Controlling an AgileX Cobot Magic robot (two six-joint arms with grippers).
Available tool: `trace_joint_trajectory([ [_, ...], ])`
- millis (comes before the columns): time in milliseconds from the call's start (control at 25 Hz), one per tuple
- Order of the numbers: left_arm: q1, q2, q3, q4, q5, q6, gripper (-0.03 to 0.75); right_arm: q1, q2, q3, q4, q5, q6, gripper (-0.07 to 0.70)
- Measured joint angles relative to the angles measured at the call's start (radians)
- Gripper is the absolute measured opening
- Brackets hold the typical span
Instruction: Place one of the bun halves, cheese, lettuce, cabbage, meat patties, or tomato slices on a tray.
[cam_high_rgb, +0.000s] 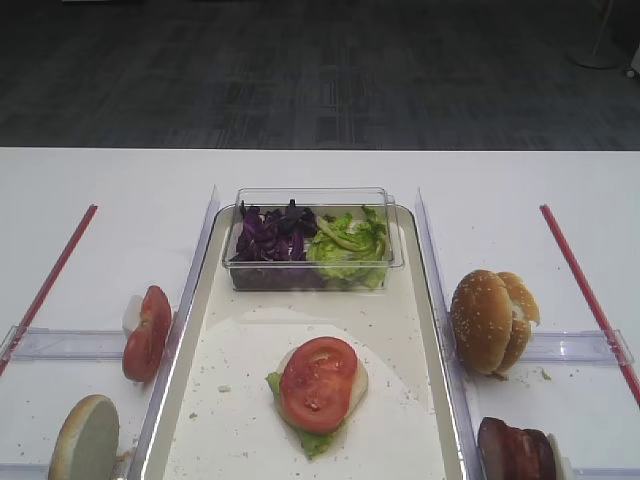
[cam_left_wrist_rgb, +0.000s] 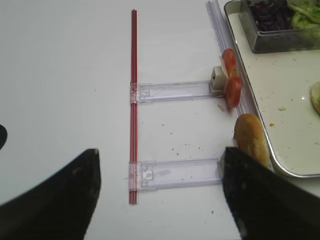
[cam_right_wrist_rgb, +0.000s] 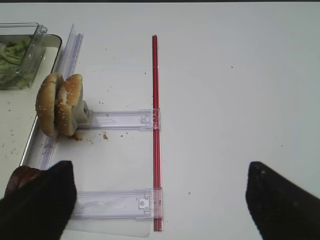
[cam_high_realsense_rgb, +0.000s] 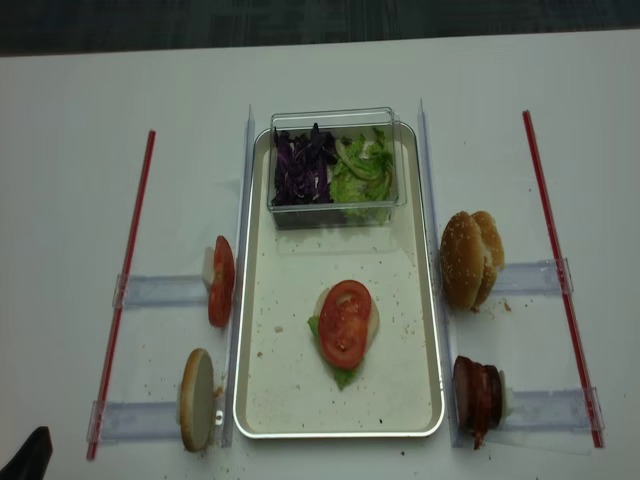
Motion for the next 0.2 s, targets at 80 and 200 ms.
trace_joint_trajectory([
  [80,0.0,0.0,0.0,0.0,0.0,0.0,0.473,0.0,0.0,0.0,0.0,0.0,0.0,0.697],
  [200,0.0,0.0,0.0,0.0,0.0,0.0,0.473,0.0,0.0,0.0,0.0,0.0,0.0,0.697],
])
